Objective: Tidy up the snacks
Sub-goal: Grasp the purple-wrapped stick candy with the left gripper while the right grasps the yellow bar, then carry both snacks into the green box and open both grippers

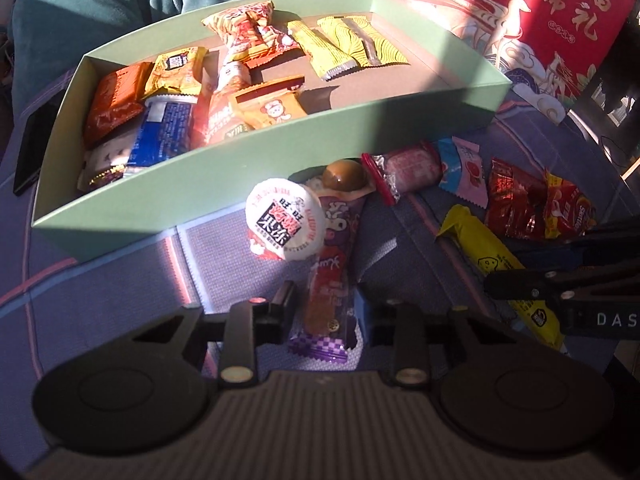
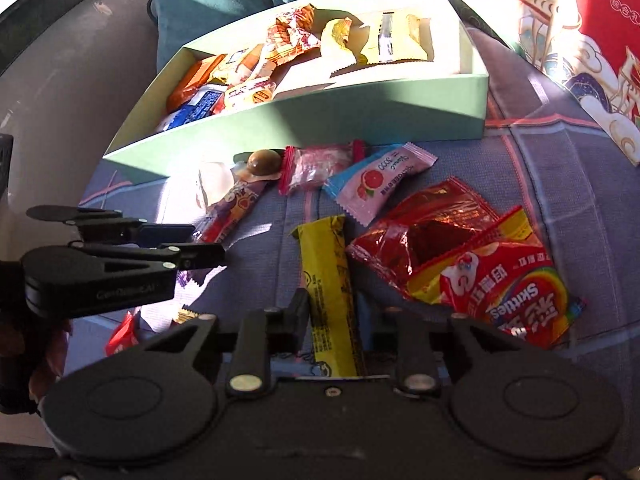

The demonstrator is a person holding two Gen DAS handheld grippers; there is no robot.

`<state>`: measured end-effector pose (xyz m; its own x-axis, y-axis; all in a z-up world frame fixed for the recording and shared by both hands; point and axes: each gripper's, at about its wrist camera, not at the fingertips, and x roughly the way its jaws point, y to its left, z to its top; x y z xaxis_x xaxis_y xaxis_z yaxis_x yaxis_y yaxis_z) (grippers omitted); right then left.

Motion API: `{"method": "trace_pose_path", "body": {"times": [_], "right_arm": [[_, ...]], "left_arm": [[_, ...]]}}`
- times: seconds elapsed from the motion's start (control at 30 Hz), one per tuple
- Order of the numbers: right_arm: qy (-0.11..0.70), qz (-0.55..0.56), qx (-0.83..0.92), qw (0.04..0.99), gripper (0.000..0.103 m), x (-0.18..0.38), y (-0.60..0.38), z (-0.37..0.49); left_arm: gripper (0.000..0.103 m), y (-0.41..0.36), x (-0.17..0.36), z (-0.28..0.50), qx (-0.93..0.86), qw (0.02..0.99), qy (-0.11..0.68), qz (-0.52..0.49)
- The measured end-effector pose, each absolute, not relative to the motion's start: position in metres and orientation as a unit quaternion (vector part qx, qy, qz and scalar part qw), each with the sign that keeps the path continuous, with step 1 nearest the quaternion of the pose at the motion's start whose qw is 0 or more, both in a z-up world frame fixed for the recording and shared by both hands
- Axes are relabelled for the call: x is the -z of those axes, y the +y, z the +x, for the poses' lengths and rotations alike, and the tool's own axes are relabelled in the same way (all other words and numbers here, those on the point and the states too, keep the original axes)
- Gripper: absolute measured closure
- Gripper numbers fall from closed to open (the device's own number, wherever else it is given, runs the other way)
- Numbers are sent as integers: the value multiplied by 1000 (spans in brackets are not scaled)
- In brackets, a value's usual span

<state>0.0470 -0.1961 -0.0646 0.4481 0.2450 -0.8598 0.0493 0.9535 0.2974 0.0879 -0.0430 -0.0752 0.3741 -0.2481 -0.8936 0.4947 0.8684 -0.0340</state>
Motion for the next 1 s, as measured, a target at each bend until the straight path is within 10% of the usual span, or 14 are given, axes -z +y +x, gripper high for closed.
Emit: {"method": "trace_pose_path", "body": {"times": [0.23,0.37,1.0], "right_arm": [[508,108,-58,852,78,66,-187,46],[497,85,-62,861,78,66,-183,42],[453,183,-92,867,82,10,-206,55]], "left_arm": [[58,-61,78,98,221,822,507,134],[90,-65,77,86,227,825,500,134],[92,-11,13,61,207,854,477,28]]}}
